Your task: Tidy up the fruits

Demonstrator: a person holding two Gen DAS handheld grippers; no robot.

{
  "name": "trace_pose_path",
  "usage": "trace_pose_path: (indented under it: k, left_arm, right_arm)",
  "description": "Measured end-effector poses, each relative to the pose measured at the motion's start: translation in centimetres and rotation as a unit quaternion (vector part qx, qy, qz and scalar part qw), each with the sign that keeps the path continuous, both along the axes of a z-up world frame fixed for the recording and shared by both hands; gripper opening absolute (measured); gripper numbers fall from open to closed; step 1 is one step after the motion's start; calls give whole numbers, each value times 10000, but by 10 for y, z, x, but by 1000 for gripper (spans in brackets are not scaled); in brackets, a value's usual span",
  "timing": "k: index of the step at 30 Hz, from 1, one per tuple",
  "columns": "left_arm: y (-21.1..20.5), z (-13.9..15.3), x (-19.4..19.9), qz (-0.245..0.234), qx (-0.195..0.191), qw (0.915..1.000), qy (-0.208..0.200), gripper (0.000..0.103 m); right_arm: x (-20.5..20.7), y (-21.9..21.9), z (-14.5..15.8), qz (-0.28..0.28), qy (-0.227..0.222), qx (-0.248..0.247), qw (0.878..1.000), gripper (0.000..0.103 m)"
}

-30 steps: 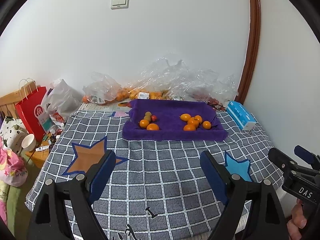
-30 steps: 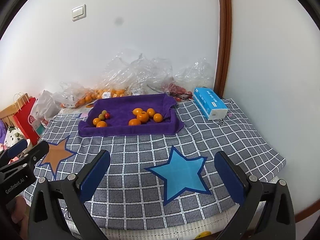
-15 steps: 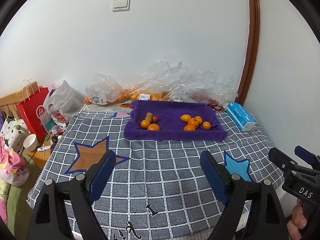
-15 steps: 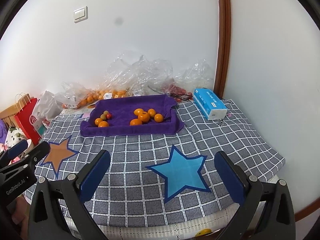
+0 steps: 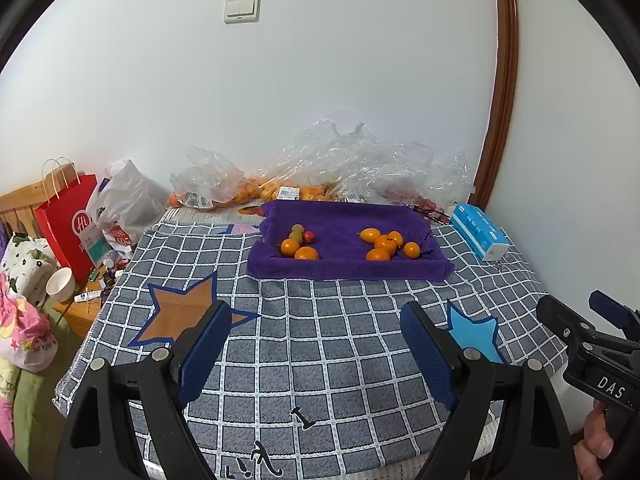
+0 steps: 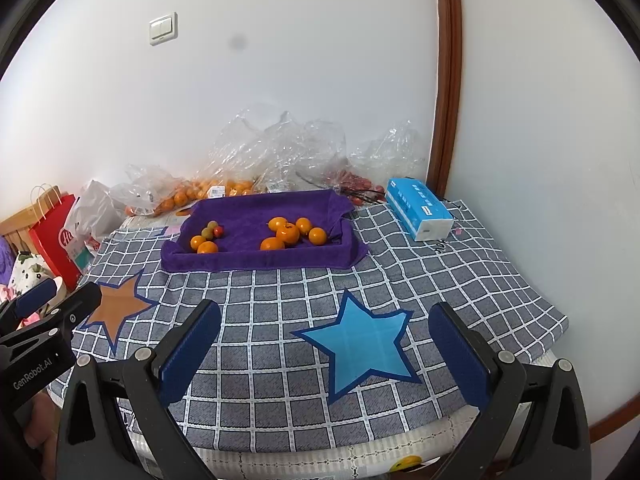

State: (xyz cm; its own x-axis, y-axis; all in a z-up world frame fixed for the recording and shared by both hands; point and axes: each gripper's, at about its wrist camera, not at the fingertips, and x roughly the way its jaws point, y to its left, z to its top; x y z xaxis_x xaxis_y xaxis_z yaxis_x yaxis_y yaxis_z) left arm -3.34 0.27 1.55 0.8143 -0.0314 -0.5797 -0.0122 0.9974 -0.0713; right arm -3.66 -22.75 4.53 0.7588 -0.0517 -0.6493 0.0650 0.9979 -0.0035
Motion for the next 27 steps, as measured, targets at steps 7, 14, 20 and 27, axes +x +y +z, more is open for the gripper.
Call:
trace_pose_path:
  k: [7, 14, 20, 27]
  left_arm:
    - [0, 0, -2, 5, -3, 10000, 6, 86]
    - [0, 0, -1, 1, -9, 10000, 15, 86]
    - [1, 1, -2, 4, -18, 10000, -5, 86]
    - [2, 1, -2, 20, -31, 10000, -12, 86]
  right_arm:
    - [-1, 0, 0, 1, 3, 6, 10000, 102]
    - [-1, 1, 0, -4, 6, 1, 10000, 102]
    - [-1, 1, 0, 8, 6, -4, 10000, 102]
    - [-2, 1, 0, 5, 4, -8, 10000, 102]
